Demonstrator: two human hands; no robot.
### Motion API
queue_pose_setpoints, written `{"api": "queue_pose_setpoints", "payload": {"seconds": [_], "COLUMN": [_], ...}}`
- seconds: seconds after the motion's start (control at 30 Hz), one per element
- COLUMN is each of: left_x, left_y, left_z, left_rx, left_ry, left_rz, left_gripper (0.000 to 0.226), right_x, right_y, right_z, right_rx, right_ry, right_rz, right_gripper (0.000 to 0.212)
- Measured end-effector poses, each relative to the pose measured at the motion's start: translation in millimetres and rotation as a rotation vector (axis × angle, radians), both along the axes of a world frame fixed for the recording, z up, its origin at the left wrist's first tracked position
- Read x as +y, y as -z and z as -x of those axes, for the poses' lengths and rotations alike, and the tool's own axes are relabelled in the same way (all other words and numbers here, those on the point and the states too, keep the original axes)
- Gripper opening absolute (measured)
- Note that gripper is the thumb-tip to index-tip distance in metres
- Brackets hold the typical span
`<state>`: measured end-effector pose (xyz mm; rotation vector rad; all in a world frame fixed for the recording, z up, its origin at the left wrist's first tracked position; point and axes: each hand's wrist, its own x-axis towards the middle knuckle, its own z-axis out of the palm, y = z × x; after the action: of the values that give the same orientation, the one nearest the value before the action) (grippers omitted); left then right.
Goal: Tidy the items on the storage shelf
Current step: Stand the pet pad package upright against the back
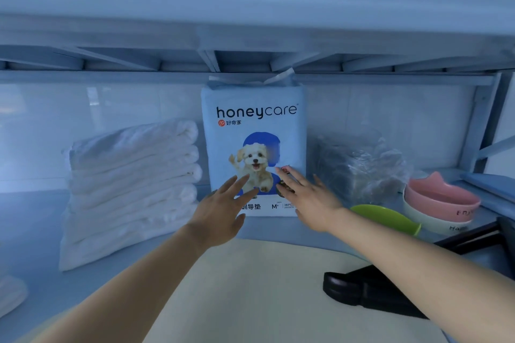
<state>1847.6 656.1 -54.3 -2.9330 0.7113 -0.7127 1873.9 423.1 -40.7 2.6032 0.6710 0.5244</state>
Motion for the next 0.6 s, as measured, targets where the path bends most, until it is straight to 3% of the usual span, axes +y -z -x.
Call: {"api": "queue_pose_setpoints", "payload": {"seconds": [0.23, 0.6], "left_x": [-22.4, -46.2], "left_y": [15.8, 25.2], "left_z": [-22.2, -31.7], "left_rx": [-0.027, -0.021], "left_ry": [-0.026, -0.049], "left_rz": [-0.01, -0.006], "left_gripper": [0.06, 0.051], "right_x": [-28.4, -44.5], "right_y": [-3.9, -2.2], "right_z": [-15.8, -36.5], "right_rx": [0.004, 0.017], "right_ry": [-0.071, -0.132], "right_rz": [0.103, 0.026], "right_gripper": [0.073, 0.066]}}
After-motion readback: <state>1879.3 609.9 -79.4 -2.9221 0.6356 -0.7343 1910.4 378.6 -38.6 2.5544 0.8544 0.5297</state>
